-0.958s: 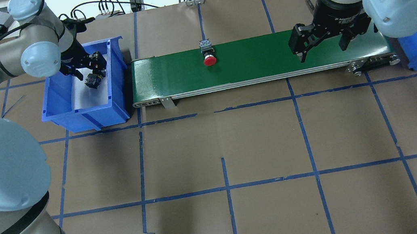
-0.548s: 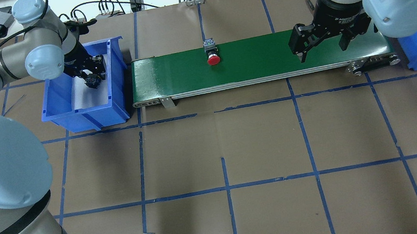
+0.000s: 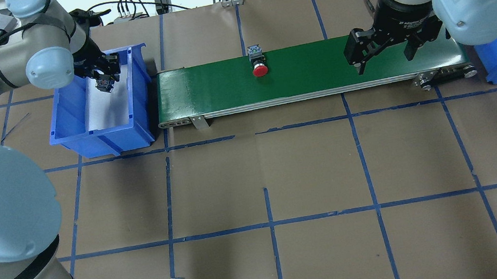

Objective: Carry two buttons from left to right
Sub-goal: 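Carry the yellow button onto the belt while the right gripper reaches for the red button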

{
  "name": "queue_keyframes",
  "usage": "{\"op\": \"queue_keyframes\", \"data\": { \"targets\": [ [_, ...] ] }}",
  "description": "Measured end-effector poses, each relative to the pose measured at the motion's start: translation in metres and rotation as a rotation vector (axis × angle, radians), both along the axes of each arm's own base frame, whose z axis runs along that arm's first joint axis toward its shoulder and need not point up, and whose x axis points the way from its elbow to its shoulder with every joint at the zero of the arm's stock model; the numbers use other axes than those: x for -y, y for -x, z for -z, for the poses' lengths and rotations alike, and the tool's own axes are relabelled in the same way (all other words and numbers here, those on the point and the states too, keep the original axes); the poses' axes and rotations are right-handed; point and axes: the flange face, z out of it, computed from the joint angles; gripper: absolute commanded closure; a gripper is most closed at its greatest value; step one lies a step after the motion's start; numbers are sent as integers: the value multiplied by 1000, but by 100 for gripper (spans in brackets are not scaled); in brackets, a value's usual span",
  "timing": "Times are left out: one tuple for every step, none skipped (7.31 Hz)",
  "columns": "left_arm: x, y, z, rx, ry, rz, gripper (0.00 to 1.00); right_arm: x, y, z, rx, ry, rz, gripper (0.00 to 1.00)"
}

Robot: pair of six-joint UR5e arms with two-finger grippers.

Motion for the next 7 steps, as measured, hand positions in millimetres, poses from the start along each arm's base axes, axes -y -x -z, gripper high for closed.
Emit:
{"op": "queue_keyframes", "data": {
  "targets": [
    [-6,1,-25,4,17,1,81,1,0,0,1,6,4,0],
    [-14,2,-52,8,23,0,81,3,0,0,1,16,7,0],
    [-25,5,-78,11,24,-3,80,3,0,-1,0,22,7,0],
    [-35,11,-103,8,33,-24,80,3,0,-3,-1,28,7,0],
    [-45,28,-126,1,54,-50,80,2,0,-6,-1,34,7,0],
    [-54,59,-146,-5,79,-63,79,3,0,-9,-1,40,7,0],
    [-60,92,-153,-15,93,-76,78,4,0,-11,-1,42,6,0]
  ]
}}
